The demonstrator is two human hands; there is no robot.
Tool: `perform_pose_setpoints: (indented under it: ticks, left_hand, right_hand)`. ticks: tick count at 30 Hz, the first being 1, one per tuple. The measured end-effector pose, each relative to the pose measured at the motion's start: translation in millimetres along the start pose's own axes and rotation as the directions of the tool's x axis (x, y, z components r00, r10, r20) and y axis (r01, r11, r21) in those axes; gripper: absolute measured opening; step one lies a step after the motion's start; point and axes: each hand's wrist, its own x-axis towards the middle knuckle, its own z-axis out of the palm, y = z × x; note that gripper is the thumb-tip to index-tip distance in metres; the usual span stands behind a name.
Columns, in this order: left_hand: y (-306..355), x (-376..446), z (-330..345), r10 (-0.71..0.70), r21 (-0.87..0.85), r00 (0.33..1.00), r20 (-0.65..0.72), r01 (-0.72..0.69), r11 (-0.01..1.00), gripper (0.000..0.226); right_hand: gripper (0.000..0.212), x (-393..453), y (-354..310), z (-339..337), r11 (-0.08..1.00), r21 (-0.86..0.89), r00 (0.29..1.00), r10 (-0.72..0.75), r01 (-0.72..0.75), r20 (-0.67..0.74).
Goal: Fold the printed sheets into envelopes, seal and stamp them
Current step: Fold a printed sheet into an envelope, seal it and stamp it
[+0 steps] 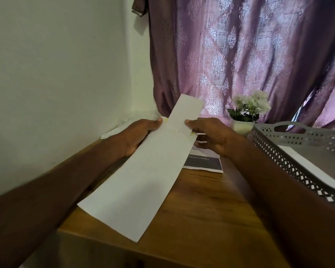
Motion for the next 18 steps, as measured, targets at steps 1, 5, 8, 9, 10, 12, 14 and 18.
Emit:
perform_pose_setpoints:
  ticks: [1,5,8,9,10,12,14,18]
  left_hand:
    - [-0.3,-0.2,-0.5,-0.006,-0.001,1.000,0.010,0.006,1.000,0.040]
    - [-1.1,1.1,-1.1,0.008,0.032,1.000,0.019,-0.009,0.999,0.038]
    - [-1.2,1.1,-0.8,0.025,0.032,1.000,0.003,-0.025,0.999,0.036]
    - [-0.7,0.7,-0.9,0.027,0.029,1.000,0.001,-0.027,0.999,0.034]
    - [-0.2,0.2,-1.0,0.024,0.026,1.000,0.001,-0.024,0.999,0.034]
    - [0.1,-0.6,-1.3,0.010,0.034,1.000,0.001,-0.010,0.999,0.037]
    - [-0.4,-1.3,-0.6,0.003,0.050,1.000,0.003,-0.003,0.999,0.040]
    - [-0.2,-2.3,0.7,0.015,0.067,1.000,-0.012,-0.014,0.998,0.037]
  right_hand:
    - [0.028,0.2,0.6,-0.4,1.000,0.021,0.999,-0.014,0.015,-0.035]
    - [0.018,4.3,2.7,0.3,0.993,0.103,0.981,-0.039,0.060,-0.191]
    - [0.012,3.0,2.8,-2.3,0.997,0.066,0.993,-0.025,0.033,-0.116]
    - [0.014,1.6,2.7,-2.6,0.999,0.040,0.997,-0.018,0.021,-0.073]
    - [0.015,0.8,2.9,-2.5,0.999,0.029,0.999,-0.018,0.019,-0.047]
    - [0.017,1.1,3.3,-1.2,0.997,0.062,0.997,-0.031,0.035,-0.067]
    - [0.018,2.4,2.6,-0.9,0.991,0.126,0.989,-0.037,0.055,-0.143]
    - [0.017,4.2,3.0,-7.5,0.987,0.155,0.988,-0.012,0.036,-0.153]
